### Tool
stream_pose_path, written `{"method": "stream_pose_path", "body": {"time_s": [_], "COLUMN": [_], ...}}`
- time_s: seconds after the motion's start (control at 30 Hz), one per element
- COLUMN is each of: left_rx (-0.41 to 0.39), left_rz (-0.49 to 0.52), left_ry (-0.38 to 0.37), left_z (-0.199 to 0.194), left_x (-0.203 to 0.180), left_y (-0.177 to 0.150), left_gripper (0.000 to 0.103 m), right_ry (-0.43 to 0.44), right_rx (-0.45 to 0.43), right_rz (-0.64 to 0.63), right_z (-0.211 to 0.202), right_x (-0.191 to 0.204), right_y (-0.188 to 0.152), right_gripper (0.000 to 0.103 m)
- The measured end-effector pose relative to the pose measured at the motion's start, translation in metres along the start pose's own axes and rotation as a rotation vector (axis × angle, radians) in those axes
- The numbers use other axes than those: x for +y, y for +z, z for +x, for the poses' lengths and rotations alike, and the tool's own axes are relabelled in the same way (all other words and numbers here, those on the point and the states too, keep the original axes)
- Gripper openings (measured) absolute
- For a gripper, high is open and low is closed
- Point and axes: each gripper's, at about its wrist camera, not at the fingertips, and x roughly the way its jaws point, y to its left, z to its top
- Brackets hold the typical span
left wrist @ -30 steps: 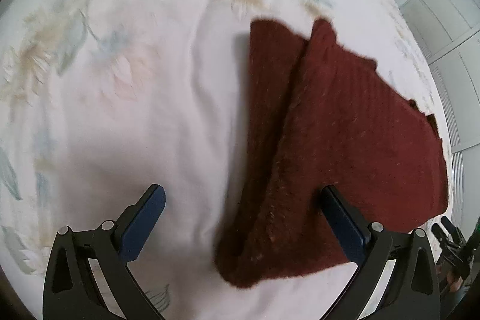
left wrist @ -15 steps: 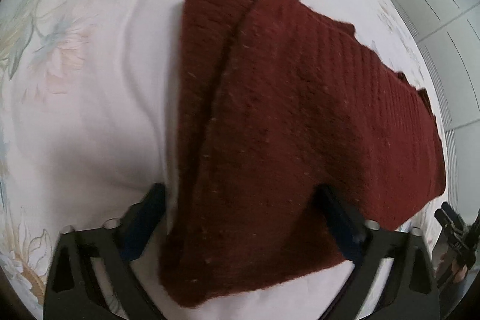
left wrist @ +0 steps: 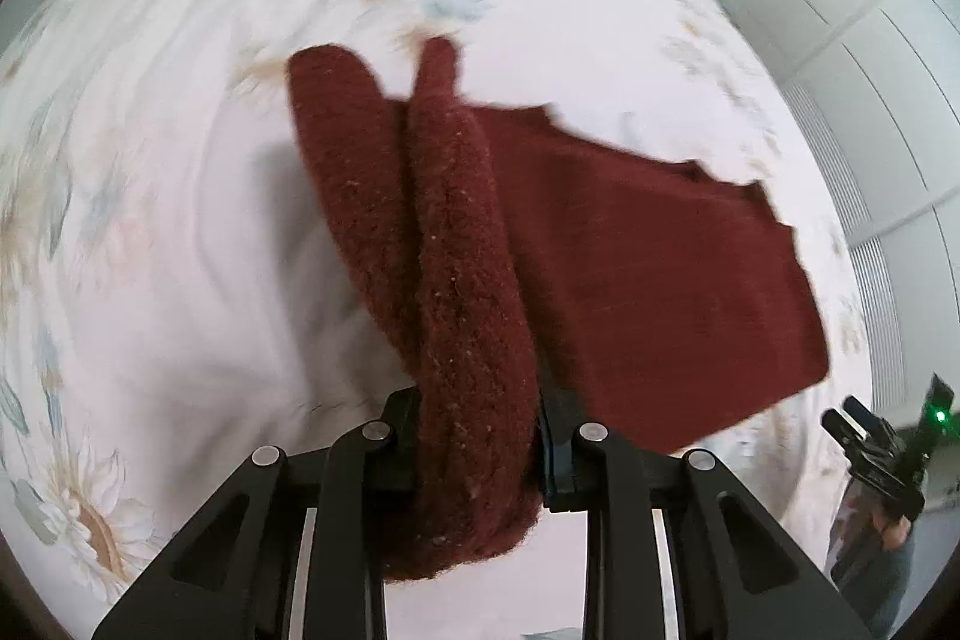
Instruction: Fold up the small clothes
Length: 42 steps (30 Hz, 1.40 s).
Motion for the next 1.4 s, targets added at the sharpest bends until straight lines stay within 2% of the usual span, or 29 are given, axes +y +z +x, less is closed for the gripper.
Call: {"method": "stream_pose_path", "body": {"time_s": [0.13, 0.23, 0.43, 0.7, 0.8, 0.87, 1.0, 1.07, 1.13, 1.23, 1.33, 1.4], "left_rx": [0.011, 0.005, 0.077, 0.132, 0.150, 0.155, 0.170, 0.165, 0.167, 0.180, 0.151, 0.141], "left_rz": [0.037, 0.077, 0.150, 0.270, 0.310, 0.303, 0.244, 0.270, 0.306, 0.311, 0.331, 0.329], "left_ry": [-0.053, -0.060, -0.032, -0.039, 0.017, 0.089, 0.099, 0.119, 0.147, 0.150, 0.150, 0.133], "left_z": [-0.008, -0.008, 0.030, 0.092, 0.115, 0.132, 0.146, 0.147, 0.148, 0.147, 0.137, 0.128], "left_x": [-0.036, -0.068, -0.147, -0.249, -0.268, -0.270, -0.259, -0.262, -0.270, -0.277, -0.283, -0.284], "left_y": [0.017, 0.031, 0.055, 0.048, 0.032, 0.023, 0.015, 0.014, 0.014, 0.013, 0.015, 0.017], "left_gripper": [0.020, 0.020, 0.019, 0.019, 0.019, 0.020, 0.024, 0.026, 0.031, 0.044, 0.063, 0.096], "right_ry": [0.005, 0.015, 0.009, -0.030, -0.032, -0.036, -0.037, -0.040, -0.037, -0.027, -0.032, -0.052], "right_rx": [-0.026, -0.042, -0.068, -0.029, -0.014, 0.000, 0.022, 0.028, 0.031, 0.029, 0.029, 0.025], "right_rz": [0.022, 0.043, 0.086, 0.150, 0.175, 0.184, 0.195, 0.196, 0.200, 0.204, 0.191, 0.171], "right_z": [-0.010, -0.017, -0.033, -0.032, -0.029, -0.026, -0.022, -0.021, -0.021, -0.022, -0.025, -0.028], "right_x": [-0.014, -0.027, -0.056, -0.098, -0.109, -0.114, -0.120, -0.120, -0.121, -0.119, -0.118, -0.115], "right_y": [0.004, 0.007, 0.011, 0.005, -0.001, -0.005, -0.013, -0.015, -0.016, -0.017, -0.017, -0.015], "right_gripper": [0.103, 0.103, 0.103, 0.103, 0.103, 0.103, 0.103, 0.103, 0.103, 0.103, 0.103, 0.103]}}
